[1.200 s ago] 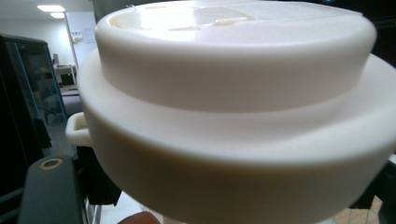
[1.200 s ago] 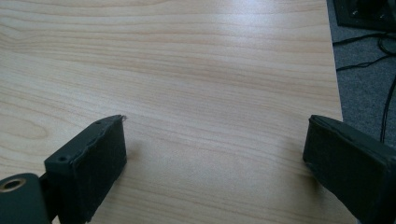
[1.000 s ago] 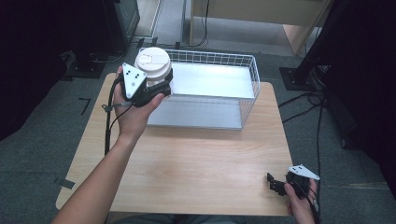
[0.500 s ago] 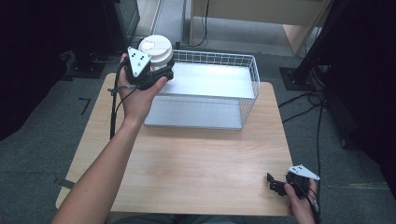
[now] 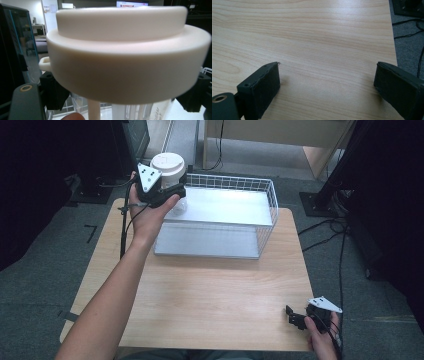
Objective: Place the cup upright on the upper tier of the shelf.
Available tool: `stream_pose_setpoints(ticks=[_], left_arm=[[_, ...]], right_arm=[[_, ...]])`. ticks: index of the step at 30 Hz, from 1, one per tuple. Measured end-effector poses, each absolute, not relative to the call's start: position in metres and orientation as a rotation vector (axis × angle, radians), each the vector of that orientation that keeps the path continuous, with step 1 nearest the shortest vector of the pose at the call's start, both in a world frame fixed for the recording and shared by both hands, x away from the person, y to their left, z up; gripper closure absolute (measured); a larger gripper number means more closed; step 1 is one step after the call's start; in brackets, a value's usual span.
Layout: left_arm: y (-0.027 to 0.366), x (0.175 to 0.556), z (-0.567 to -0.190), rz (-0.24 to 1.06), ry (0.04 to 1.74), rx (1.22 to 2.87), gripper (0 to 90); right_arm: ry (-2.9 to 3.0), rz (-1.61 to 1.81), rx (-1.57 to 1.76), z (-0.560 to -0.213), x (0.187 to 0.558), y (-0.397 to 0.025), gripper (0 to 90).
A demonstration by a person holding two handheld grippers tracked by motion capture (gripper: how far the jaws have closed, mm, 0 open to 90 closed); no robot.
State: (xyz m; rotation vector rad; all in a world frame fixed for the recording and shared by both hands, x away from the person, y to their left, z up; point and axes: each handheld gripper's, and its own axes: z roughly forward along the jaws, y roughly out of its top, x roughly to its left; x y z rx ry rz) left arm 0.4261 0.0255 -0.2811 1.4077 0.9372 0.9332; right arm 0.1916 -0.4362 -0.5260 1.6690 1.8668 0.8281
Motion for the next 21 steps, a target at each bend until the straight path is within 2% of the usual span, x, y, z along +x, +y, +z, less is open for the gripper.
stream_pose_setpoints(ticks=[9, 16, 17, 21], left_arm=[[0.0208, 0.4358, -0.279, 0.985, 0.97, 1.412, 11.8], [0.0232, 0.4358, -0.2762, 0.974, 0.991, 1.42, 8.0], [0.0233, 0.4349, -0.2746, 0.965, 0.997, 1.413, 3.4], [0.0231, 0.4331, -0.2725, 0.95, 1.01, 1.41, 0.0]], right_arm=[[1.868, 0.834, 1.67, -0.5259, 0.1914, -0.4363, 6.5], [1.87, 0.832, 1.666, -0.5259, 0.1915, -0.4364, 6.5], [1.869, 0.831, 1.666, -0.5259, 0.1916, -0.4363, 6.5], [1.87, 0.83, 1.67, -0.5258, 0.1914, -0.4359, 6.5]])
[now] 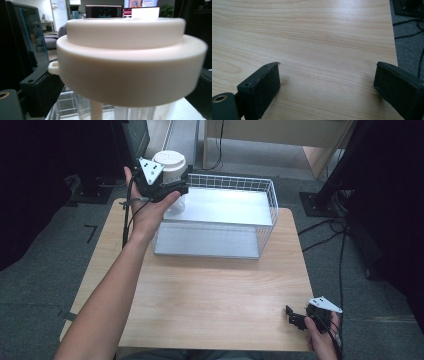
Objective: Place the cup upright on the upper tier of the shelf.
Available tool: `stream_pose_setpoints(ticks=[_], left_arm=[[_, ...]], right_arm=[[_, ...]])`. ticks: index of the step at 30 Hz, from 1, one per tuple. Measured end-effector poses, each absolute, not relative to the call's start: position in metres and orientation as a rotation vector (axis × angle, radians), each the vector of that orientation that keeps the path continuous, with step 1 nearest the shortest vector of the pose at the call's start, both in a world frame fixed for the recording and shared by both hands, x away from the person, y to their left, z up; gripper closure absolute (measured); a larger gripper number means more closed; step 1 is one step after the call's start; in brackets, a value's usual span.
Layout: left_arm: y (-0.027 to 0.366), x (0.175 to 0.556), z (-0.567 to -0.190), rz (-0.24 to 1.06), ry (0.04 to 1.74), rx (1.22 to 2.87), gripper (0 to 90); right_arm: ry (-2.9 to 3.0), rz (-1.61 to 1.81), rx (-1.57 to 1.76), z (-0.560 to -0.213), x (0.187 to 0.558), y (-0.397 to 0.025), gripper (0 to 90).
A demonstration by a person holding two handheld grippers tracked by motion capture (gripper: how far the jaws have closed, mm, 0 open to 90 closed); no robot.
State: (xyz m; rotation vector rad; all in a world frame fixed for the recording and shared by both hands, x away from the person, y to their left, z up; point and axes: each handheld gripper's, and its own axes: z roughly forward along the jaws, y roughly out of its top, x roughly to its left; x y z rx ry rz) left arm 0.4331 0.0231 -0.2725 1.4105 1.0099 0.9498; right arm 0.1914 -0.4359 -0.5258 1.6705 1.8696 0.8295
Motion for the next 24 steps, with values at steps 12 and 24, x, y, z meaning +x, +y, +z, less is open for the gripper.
stream_pose_setpoints(ticks=[12, 24], left_arm=[[0.028, 0.427, -0.271, 0.899, 1.012, 1.412, 0.0], [0.033, 0.419, -0.272, 0.895, 0.986, 1.414, 0.0]], right_arm=[[1.871, 0.827, 1.669, -0.526, 0.191, -0.436, 6.5], [1.872, 0.825, 1.668, -0.526, 0.191, -0.436, 6.5]])
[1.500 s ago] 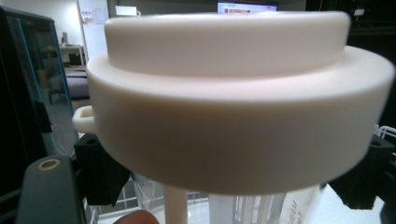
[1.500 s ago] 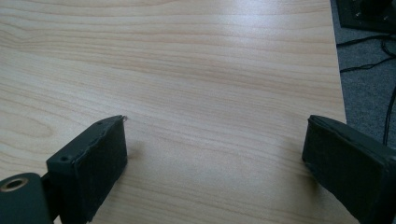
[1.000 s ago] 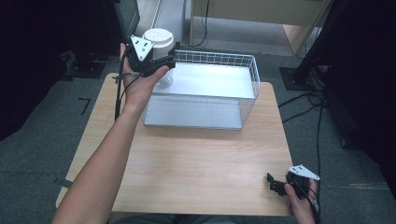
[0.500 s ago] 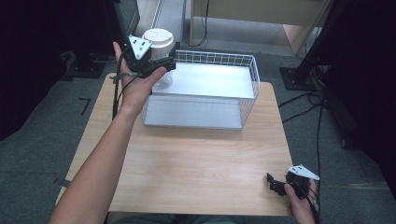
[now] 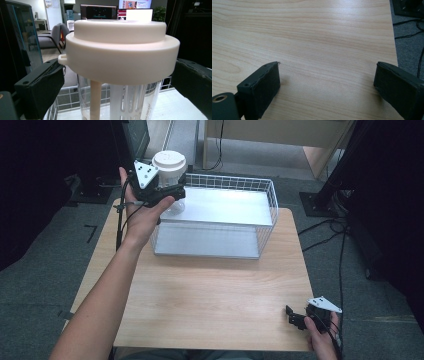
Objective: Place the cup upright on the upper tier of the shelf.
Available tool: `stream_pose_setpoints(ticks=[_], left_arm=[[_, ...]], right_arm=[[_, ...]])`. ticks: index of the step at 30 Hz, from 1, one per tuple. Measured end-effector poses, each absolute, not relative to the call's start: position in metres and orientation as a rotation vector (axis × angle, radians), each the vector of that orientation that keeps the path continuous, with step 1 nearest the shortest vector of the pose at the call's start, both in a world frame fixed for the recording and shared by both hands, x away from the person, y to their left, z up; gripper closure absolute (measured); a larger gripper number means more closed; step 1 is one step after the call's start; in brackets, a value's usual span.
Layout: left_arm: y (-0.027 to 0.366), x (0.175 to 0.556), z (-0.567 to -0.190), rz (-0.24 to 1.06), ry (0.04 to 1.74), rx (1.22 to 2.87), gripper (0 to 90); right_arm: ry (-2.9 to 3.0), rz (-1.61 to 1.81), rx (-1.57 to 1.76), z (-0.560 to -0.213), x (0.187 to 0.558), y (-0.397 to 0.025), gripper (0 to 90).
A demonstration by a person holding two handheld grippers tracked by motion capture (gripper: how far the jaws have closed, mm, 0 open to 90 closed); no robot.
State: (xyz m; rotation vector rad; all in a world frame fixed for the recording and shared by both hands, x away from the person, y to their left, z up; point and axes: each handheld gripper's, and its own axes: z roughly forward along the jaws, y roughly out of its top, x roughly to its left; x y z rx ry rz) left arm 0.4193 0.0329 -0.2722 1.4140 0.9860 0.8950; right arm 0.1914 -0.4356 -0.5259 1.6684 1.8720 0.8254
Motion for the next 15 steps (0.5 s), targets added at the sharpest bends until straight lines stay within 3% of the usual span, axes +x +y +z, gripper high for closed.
stream_pose_setpoints(ticks=[15], left_arm=[[0.036, 0.404, -0.284, 0.883, 0.963, 1.437, 0.0]], right_arm=[[1.872, 0.825, 1.669, -0.526, 0.191, -0.436, 6.5]])
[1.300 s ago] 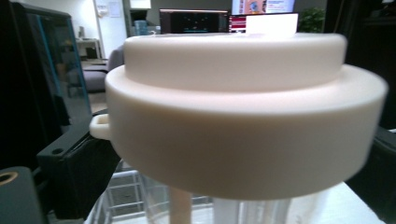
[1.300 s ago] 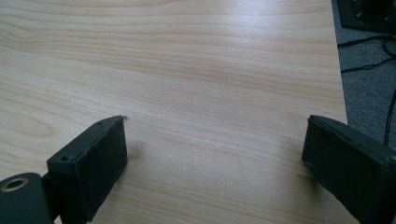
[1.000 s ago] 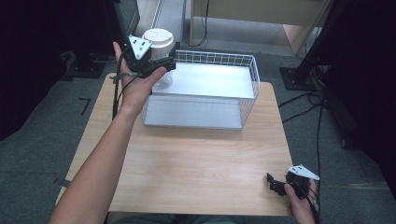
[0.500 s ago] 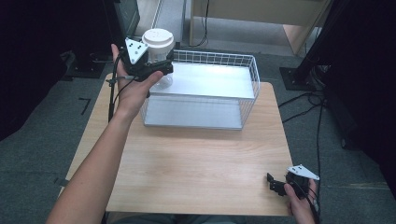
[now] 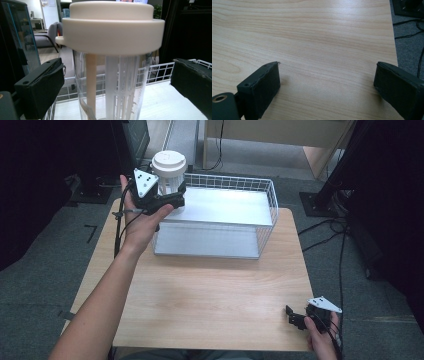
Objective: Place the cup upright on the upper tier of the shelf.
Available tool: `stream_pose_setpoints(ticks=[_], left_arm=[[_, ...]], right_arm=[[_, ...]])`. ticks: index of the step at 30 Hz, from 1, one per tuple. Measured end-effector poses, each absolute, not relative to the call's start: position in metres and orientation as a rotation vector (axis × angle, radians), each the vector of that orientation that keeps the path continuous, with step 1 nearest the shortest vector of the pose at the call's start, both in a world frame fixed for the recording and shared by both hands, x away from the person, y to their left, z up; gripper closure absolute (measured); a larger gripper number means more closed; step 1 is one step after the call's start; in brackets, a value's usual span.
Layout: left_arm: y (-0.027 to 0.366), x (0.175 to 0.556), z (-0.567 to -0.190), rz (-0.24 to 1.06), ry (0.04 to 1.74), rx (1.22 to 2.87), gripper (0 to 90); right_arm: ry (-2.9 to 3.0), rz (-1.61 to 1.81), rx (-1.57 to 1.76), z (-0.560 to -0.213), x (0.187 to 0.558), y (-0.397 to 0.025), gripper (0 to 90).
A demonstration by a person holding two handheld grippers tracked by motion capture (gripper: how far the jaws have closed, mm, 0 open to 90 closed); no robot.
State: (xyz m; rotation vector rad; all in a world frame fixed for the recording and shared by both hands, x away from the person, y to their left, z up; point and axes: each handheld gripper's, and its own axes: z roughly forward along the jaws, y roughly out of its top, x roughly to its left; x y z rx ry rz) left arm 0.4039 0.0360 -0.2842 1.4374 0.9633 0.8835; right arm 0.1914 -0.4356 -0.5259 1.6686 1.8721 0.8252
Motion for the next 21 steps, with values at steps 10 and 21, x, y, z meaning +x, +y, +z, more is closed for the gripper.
stream_pose_setpoints(ticks=[10, 21], left_arm=[[0.042, 0.387, -0.3, 0.88, 0.941, 1.451, 0.0], [0.05, 0.358, -0.332, 0.89, 0.924, 1.491, 0.0]], right_arm=[[1.872, 0.825, 1.669, -0.526, 0.191, -0.436, 6.5], [1.873, 0.825, 1.669, -0.526, 0.191, -0.436, 6.5]])
